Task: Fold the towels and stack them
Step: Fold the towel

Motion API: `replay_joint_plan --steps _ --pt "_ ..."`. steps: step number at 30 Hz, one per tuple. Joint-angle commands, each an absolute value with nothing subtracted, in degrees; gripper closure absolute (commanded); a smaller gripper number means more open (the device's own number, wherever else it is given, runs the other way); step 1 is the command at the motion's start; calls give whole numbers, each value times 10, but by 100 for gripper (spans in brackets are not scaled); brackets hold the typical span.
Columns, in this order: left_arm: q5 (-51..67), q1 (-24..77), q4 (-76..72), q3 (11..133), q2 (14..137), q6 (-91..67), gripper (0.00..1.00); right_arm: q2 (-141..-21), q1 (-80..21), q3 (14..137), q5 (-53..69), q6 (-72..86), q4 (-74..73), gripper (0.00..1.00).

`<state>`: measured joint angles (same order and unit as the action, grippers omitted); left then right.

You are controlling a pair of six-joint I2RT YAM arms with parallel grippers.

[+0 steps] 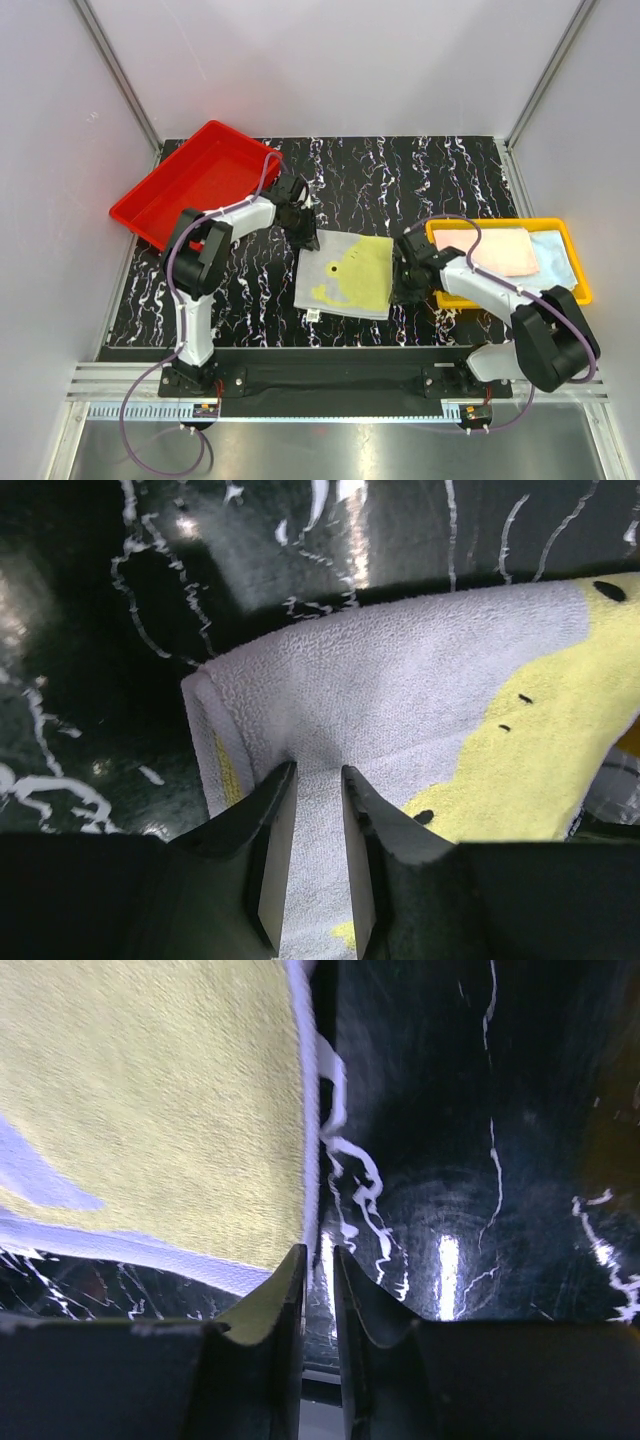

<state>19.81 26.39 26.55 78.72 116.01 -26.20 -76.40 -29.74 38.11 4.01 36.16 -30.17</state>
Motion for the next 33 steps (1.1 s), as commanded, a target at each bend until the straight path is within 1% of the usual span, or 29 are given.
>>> replay_joint_plan --steps 1,5,6,9,12,17,21,24,27,33 --pt "120 267 307 781 1128 -274 69 -787 -301 474 4 309 -310 76" --pt "132 267 279 716 1105 -308 69 -846 -298 561 -19 266 -294 76" --pt "137 268 260 704 1093 -318 69 -882 -297 596 -20 258 -293 76" --pt "154 269 230 667 1072 -337 69 -952 -295 653 -27 233 -280 79" --pt "137 268 234 670 1060 -331 69 -1011 -289 686 -27 212 -249 85" --pt "115 265 257 690 1070 -323 69 -1074 -264 707 -40 207 -226 87" --pt "99 261 264 683 1070 -330 69 -1096 -253 702 -46 199 -223 89" --pt "119 255 264 690 1065 -329 69 -1073 -253 690 -20 193 -220 88" --pt "145 255 266 720 1053 -318 68 -1048 -253 701 -1 189 -235 87" --pt "150 246 298 786 1063 -292 67 -1056 -248 757 -1 176 -266 88"
